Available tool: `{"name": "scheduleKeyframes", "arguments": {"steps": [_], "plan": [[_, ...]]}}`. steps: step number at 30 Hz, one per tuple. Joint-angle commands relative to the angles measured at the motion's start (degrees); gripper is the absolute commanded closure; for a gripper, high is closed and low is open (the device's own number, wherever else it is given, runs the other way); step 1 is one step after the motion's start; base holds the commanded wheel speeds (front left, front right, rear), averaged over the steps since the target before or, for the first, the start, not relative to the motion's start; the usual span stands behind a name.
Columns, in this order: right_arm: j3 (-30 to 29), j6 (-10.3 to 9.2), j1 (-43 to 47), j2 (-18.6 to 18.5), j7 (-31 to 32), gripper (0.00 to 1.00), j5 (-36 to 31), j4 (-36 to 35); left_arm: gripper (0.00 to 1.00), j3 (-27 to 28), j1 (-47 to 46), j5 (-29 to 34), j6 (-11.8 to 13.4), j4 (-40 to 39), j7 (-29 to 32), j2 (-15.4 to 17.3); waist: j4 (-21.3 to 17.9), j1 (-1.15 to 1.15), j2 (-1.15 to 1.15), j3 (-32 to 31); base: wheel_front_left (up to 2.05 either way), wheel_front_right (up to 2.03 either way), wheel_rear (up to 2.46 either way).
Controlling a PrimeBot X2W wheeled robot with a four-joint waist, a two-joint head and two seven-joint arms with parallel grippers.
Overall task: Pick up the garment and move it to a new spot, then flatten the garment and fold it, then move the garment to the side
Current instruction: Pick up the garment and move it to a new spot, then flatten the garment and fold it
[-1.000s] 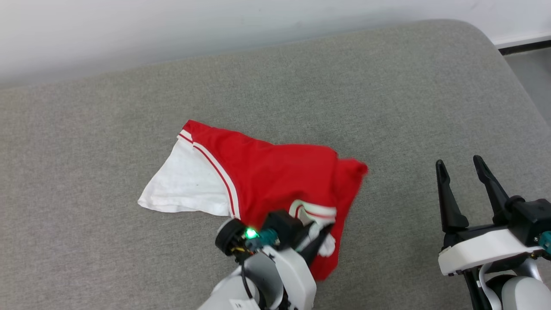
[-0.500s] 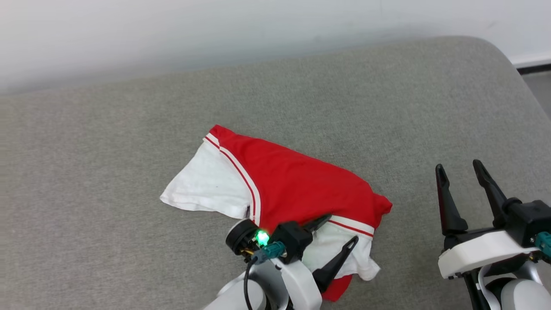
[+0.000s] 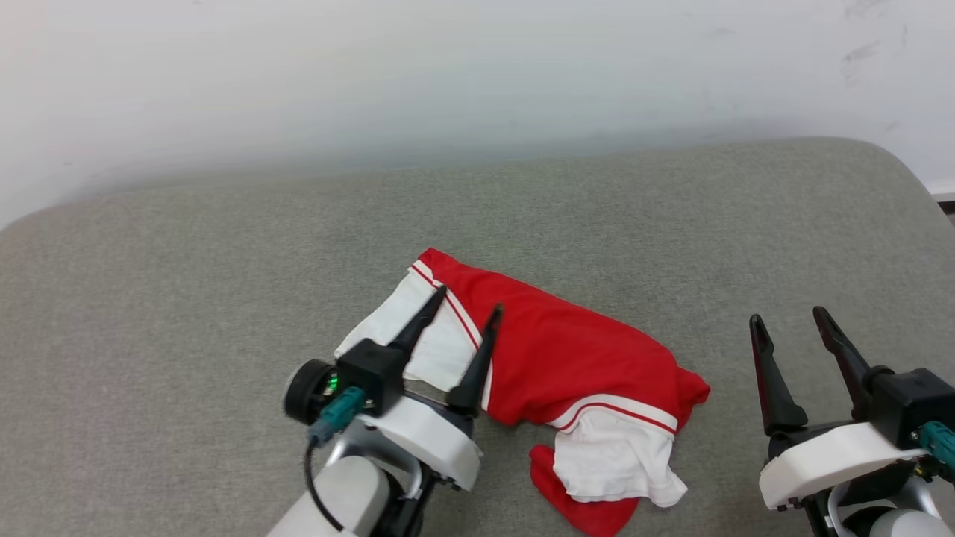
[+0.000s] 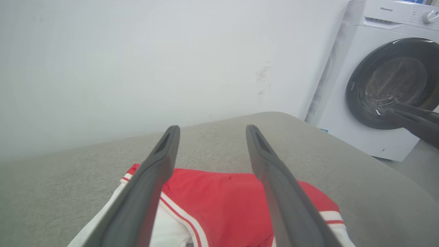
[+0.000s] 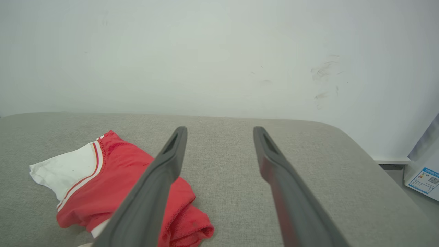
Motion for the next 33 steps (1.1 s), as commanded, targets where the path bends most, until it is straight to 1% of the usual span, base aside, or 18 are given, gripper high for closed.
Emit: {"name": "scheduleKeyframes", "arguments": {"steps": [1,8,9,15,23,33], "plan": [[-0.18,-0.04,0.88,0.04,0.21,0.00,-0.33,-0.52,0.00,2.16,1.49,-0.16,1.56,-0.79,-0.44,0.53,0.86,0.00,0.00,-0.46,0.00,0.00,0.00],[-0.11,-0.03,2.32,0.05,1.12,0.00,-0.45,-1.11,0.00,10.40,4.75,0.82,5.14,-3.08,-0.71,3.98,2.10,0.00,0.00,-2.12,0.00,0.00,0.00],[-0.11,-0.03,2.32,0.05,1.12,0.00,-0.45,-1.11,0.00,10.40,4.75,0.82,5.14,-3.08,-0.71,3.98,2.10,0.00,0.00,-2.12,0.00,0.00,0.00],[0.55,-0.04,3.40,0.05,1.66,0.00,-0.05,-1.41,0.00,16.19,10.00,1.50,6.69,-4.54,-0.62,6.78,1.74,0.00,0.00,-3.36,0.00,0.00,0.00],[0.64,-0.04,4.29,0.05,1.89,0.00,0.41,-1.70,0.00,19.05,15.13,1.99,6.82,-5.00,-0.62,7.59,1.03,0.00,0.00,-4.33,0.00,0.00,0.00],[1.05,-0.04,4.86,0.05,2.74,0.00,0.92,-1.35,0.00,19.53,15.94,2.46,5.99,-5.13,-0.63,6.64,1.20,0.00,0.00,-4.95,0.00,0.00,0.00]]}}
